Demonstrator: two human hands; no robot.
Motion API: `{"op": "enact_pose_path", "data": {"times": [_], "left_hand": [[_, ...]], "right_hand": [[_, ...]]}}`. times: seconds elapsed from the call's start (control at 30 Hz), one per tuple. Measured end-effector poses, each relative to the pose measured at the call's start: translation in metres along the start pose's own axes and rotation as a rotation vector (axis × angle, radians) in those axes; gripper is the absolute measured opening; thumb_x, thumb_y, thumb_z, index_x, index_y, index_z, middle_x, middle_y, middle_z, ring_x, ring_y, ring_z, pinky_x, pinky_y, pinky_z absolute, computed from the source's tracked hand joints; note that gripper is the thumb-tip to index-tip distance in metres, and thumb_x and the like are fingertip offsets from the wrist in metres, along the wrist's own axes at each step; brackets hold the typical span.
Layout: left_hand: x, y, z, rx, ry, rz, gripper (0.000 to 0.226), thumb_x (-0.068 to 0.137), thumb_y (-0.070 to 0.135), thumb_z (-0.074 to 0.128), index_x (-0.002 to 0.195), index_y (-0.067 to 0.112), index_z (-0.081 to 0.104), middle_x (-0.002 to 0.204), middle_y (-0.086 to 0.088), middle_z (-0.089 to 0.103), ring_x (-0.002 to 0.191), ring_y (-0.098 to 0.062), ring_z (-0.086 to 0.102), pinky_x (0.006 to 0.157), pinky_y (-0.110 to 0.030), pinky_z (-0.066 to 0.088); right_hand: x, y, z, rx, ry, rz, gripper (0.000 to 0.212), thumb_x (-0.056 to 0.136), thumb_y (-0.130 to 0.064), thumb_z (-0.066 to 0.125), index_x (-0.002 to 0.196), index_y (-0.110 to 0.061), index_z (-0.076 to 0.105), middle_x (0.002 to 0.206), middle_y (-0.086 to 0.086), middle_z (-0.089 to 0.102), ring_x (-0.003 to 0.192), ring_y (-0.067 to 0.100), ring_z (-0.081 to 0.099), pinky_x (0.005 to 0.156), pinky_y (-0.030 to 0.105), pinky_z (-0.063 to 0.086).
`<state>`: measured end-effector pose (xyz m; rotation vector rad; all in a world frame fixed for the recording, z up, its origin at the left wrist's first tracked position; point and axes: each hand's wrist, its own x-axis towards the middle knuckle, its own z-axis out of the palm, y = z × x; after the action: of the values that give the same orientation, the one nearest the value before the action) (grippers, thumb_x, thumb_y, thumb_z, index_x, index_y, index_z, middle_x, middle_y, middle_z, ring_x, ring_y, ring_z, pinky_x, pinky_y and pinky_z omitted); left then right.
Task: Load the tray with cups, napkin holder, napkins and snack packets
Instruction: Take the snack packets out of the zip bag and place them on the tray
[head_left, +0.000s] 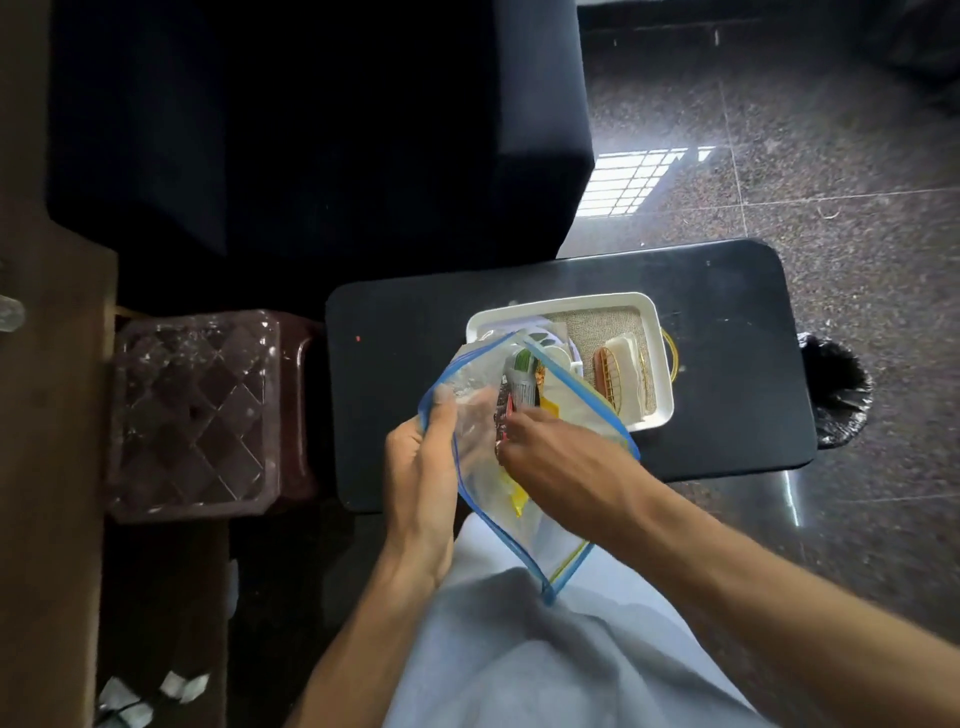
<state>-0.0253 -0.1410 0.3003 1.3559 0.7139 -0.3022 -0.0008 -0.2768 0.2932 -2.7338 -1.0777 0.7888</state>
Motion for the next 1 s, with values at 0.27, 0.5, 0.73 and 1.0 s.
{"op": "enact_pose_path", "data": {"times": [0.27,0.5,0.73,1.0], "left_hand": [[0.009,0.013,-0.028,0.042,-0.010,0.018,0.035,0.107,0.030,0.047,0.095,0.017,0.078,0.097,-0.010,0.081,0.098,-0.026,0.078,0.090,-0.041,0.062],[0.014,0.024,-0.051,0.019,-0.011,0.032,0.038,0.108,0.031,0.045,0.104,0.009,0.076,0.102,-0.013,0.081,0.102,-0.026,0.077,0.093,-0.041,0.059],[0.011,0.018,-0.060,-0.031,0.003,0.040,0.037,0.109,0.031,0.043,0.100,0.018,0.077,0.100,-0.003,0.082,0.097,-0.015,0.078,0.073,-0.019,0.059],[0.001,0.010,-0.076,-0.167,0.058,-0.046,0.037,0.109,0.031,0.043,0.106,0.015,0.076,0.107,-0.007,0.081,0.101,-0.020,0.077,0.077,-0.030,0.060]], "right_hand": [[0.069,0.004,0.052,-0.724,-0.091,-0.183,0.043,0.096,-0.025,0.055,0.139,-0.022,0.049,0.149,0.014,0.042,0.137,0.038,0.037,0.113,0.059,0.029],[0.086,-0.013,0.016,-0.397,0.301,-0.369,0.024,0.048,0.006,0.086,0.059,-0.007,0.069,0.064,0.007,0.067,0.056,0.020,0.063,0.055,0.028,0.050],[0.061,-0.029,-0.006,-0.346,0.190,-0.293,0.024,0.083,-0.008,0.054,0.074,-0.015,0.075,0.081,0.007,0.068,0.087,0.031,0.060,0.093,0.049,0.046],[-0.018,-0.038,-0.056,0.226,0.381,-0.077,0.029,0.085,-0.008,0.052,0.109,-0.011,0.069,0.113,0.003,0.073,0.106,0.023,0.069,0.087,0.036,0.058]]}}
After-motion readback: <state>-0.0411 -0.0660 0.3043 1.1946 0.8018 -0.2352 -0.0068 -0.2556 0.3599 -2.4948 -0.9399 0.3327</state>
